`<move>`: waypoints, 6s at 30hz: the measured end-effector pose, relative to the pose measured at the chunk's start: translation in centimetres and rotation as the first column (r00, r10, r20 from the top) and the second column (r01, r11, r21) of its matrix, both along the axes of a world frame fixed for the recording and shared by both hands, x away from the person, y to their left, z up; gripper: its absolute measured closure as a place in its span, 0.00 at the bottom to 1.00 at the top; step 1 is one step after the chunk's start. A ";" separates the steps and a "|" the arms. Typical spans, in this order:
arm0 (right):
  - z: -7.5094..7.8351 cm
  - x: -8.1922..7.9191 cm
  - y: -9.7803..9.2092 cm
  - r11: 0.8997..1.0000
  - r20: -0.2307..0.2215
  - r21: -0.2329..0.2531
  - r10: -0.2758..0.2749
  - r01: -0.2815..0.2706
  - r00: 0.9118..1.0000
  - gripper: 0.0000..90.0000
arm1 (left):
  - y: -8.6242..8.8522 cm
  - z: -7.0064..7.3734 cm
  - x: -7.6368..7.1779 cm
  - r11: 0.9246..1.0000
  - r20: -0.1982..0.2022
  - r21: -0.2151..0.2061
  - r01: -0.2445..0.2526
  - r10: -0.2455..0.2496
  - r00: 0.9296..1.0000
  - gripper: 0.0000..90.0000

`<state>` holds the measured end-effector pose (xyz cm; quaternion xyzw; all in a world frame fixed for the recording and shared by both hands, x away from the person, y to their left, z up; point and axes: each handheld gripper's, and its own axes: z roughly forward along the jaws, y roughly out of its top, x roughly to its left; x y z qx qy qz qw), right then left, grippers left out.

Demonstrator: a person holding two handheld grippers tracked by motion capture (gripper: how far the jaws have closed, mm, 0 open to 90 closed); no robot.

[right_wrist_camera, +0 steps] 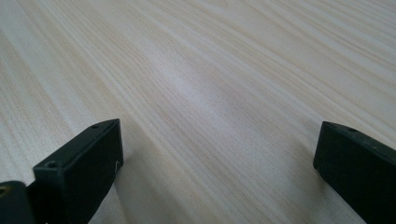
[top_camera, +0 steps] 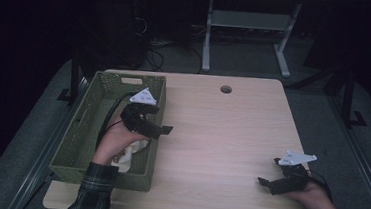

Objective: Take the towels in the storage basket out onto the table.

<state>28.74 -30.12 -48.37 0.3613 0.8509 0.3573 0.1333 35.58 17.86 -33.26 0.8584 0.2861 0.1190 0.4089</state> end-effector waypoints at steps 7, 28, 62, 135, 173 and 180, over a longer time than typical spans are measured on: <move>0.0 0.0 0.0 1.000 0.000 -0.001 0.000 0.000 1.000 0.01 | 2.2 -0.1 -0.2 0.997 0.007 0.048 -0.064 0.063 0.998 0.15; 0.0 0.0 0.0 1.000 -0.003 -0.001 -0.003 0.003 1.000 0.01 | 6.6 -4.5 -0.6 0.966 -0.027 0.177 -0.186 0.194 0.981 0.16; 0.0 -0.1 0.0 1.000 -0.006 0.001 -0.005 0.005 1.000 0.01 | 7.1 -10.9 0.6 0.874 -0.267 0.442 -0.201 0.342 0.901 0.16; 0.0 0.0 0.2 1.000 -0.007 0.002 -0.005 0.005 1.000 0.01 | 3.8 3.3 -0.2 0.967 -0.038 -0.251 -0.039 0.031 0.999 0.83; 0.0 0.0 0.1 1.000 -0.007 0.002 -0.005 0.005 1.000 0.01 | -11.4 2.1 -0.2 0.918 -0.041 -0.276 0.286 -0.309 0.950 0.86; 0.0 0.0 0.1 1.000 -0.006 0.002 -0.005 0.005 1.000 0.01 | -13.5 0.7 -0.6 0.909 -0.057 -0.259 0.326 -0.351 0.935 0.86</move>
